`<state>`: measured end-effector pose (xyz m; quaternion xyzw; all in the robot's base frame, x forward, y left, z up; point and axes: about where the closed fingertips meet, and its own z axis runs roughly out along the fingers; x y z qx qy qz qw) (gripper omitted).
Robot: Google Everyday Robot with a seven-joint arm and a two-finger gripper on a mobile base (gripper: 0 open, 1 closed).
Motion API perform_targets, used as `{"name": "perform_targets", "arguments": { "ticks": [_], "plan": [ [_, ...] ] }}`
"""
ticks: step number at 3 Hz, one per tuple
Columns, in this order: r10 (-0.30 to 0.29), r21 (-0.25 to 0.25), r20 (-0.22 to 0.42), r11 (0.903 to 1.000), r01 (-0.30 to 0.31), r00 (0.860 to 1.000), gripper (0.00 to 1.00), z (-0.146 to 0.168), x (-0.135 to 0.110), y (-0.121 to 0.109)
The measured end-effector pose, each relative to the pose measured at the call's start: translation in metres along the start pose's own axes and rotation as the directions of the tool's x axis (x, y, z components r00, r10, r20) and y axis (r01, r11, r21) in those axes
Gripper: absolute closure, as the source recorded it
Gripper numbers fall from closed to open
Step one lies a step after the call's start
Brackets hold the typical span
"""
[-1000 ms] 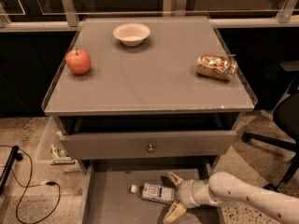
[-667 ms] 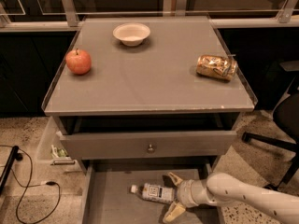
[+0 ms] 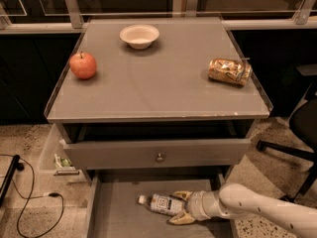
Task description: Pick blue plastic bottle from middle drawer and place on counter
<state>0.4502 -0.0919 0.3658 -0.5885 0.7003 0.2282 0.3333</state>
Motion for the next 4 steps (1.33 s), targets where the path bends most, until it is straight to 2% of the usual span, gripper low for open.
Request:
{"name": "perform_targets", "arguments": {
  "ticks": [2,3,4],
  "plan": [
    [0.000,0.000,0.000,1.0000,0.000,1.000,0.89,0.0001,0.0000,0.0001],
    [0.000,0.000,0.000,1.0000,0.000,1.000,1.00,0.0001,0.0000,0.0001],
    [0.000,0.000,0.000,1.0000,0.000,1.000,1.00,0.0001,-0.0001,0.0001]
  ]
}}
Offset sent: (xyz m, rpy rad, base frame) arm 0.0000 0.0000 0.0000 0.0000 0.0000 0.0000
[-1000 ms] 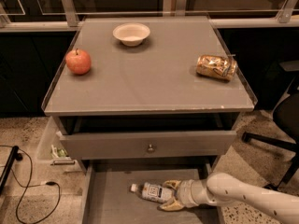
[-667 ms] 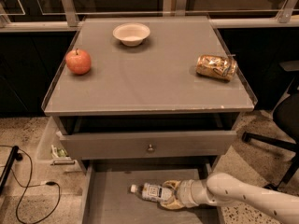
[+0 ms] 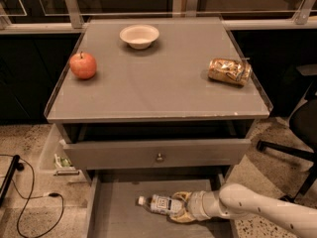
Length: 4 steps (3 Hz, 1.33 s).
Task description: Pick blue plastic bottle from middle drawer and place on counter
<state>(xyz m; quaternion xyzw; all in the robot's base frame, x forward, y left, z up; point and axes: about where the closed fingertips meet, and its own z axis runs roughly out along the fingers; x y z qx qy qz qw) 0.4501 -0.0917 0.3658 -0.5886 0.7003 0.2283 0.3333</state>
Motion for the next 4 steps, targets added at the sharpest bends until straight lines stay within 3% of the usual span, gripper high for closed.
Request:
{"name": "perform_targets", "arguments": {
  "ticks": [1,2,3,4],
  "plan": [
    [-0.040,0.026,0.016,0.9989,0.039,0.999,1.00,-0.023,-0.024,0.018],
    [-0.131,0.094,0.025,0.9873,0.128,0.991,1.00,-0.073,-0.071,0.046],
    [-0.249,0.156,0.007,0.9570,0.245,0.968,1.00,-0.139,-0.130,0.067],
    [-0.310,0.203,-0.017,0.9299,0.307,0.951,1.00,-0.212,-0.173,0.062]
  ]
}}
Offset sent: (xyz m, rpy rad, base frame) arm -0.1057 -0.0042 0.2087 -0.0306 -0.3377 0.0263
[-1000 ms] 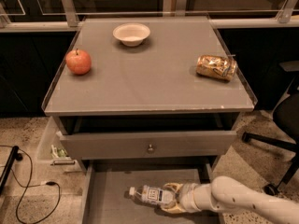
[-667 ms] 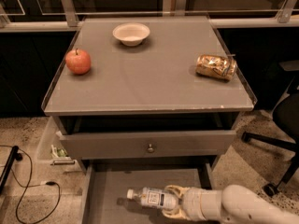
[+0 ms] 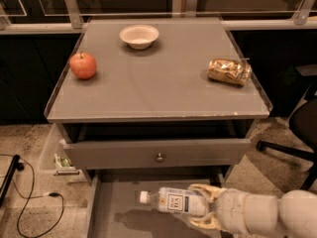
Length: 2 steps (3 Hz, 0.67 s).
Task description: Pick blue plastic bottle from middle drawer and place on counter
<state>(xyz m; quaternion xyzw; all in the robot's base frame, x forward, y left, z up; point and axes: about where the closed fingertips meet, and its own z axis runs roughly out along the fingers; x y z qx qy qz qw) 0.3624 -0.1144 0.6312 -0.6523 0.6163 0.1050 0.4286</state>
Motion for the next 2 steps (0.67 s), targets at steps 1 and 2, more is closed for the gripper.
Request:
{"name": "perform_targets", "arguments": {
  "ticks": [1,2],
  "plan": [
    [-0.030,0.041,0.000,0.9987,0.030,1.000,1.00,-0.0608,-0.0269,-0.0611],
    [-0.029,0.040,0.000,0.9988,0.029,1.000,1.00,-0.0602,-0.0269,-0.0603]
  ]
}}
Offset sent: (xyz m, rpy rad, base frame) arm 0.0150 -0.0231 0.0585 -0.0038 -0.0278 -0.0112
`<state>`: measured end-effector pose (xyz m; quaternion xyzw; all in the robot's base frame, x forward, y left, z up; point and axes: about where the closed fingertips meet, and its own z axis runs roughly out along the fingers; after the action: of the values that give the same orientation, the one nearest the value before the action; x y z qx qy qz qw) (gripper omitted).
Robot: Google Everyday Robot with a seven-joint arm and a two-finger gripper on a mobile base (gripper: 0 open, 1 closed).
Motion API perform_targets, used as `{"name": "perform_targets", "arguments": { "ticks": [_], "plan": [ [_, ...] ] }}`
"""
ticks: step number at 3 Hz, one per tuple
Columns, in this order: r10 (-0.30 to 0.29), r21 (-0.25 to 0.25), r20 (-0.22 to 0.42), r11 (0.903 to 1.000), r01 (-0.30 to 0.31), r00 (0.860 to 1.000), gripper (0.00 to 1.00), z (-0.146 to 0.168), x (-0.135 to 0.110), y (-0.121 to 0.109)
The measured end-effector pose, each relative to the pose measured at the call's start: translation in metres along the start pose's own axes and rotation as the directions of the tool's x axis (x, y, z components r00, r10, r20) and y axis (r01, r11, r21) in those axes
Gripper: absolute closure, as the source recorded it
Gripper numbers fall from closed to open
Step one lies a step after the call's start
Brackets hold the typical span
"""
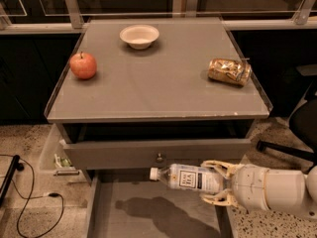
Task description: Pick blue plastic bottle from middle drawer and place on counter
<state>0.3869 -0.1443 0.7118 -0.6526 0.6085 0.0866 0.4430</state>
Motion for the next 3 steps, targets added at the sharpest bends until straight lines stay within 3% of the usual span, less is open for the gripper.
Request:
{"name": "perform_targets", "arguments": {
  "ticks": [1,2,3],
  "plan": [
    [-0.034,0.028,0.012,0.9990,0.034,0.999,1.00,-0.007,-0.016,-0.009],
    [-0.142,0.054,0.025,0.9886,0.140,0.990,1.00,-0.020,-0.060,-0.044],
    [-0.260,0.041,0.032,0.9652,0.258,0.965,1.00,-0.039,-0.103,-0.098]
  ]
}}
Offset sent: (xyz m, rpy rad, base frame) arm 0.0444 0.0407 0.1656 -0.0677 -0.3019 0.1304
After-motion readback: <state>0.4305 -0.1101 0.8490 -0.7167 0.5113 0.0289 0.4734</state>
